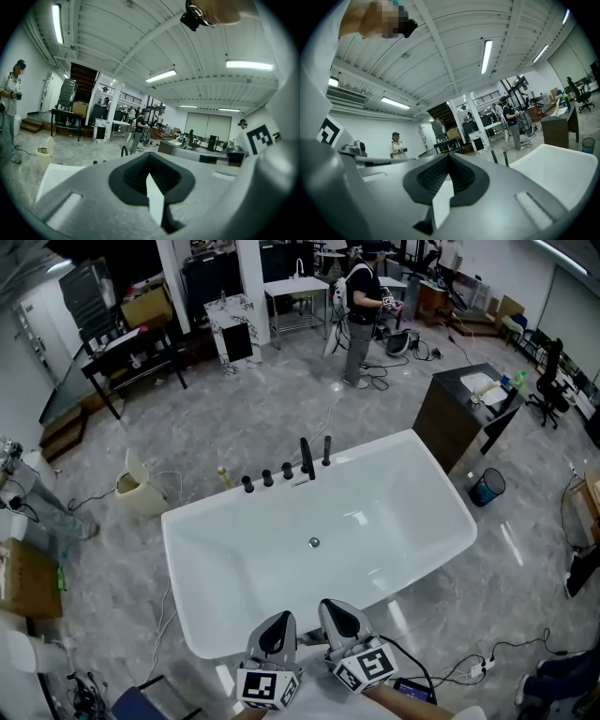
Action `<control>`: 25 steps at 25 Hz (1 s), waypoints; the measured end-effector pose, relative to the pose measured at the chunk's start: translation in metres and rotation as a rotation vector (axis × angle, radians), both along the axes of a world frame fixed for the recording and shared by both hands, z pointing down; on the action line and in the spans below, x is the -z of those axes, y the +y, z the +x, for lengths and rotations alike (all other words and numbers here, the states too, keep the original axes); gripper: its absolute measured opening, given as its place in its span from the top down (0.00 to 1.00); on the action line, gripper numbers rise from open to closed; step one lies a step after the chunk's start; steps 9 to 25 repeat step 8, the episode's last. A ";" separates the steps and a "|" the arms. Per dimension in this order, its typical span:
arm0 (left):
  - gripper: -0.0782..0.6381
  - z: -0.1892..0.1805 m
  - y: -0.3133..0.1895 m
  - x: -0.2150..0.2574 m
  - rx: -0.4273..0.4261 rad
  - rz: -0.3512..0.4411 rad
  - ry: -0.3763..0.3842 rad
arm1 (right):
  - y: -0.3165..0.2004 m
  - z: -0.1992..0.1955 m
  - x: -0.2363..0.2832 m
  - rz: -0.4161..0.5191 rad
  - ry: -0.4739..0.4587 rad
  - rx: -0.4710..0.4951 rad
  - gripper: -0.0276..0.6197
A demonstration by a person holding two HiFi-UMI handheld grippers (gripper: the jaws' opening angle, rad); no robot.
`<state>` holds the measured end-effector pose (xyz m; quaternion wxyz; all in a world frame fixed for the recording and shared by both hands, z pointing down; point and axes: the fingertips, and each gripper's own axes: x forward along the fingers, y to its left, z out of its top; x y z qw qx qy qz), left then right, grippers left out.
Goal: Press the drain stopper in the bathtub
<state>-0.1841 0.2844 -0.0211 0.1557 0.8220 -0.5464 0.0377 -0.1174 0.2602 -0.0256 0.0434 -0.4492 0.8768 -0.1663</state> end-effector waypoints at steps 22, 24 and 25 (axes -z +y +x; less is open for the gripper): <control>0.90 0.010 0.009 0.004 -0.007 0.011 0.007 | 0.010 0.007 0.006 0.013 -0.004 -0.006 0.95; 0.90 0.010 0.009 0.004 -0.007 0.011 0.007 | 0.010 0.007 0.006 0.013 -0.004 -0.006 0.95; 0.90 0.010 0.009 0.004 -0.007 0.011 0.007 | 0.010 0.007 0.006 0.013 -0.004 -0.006 0.95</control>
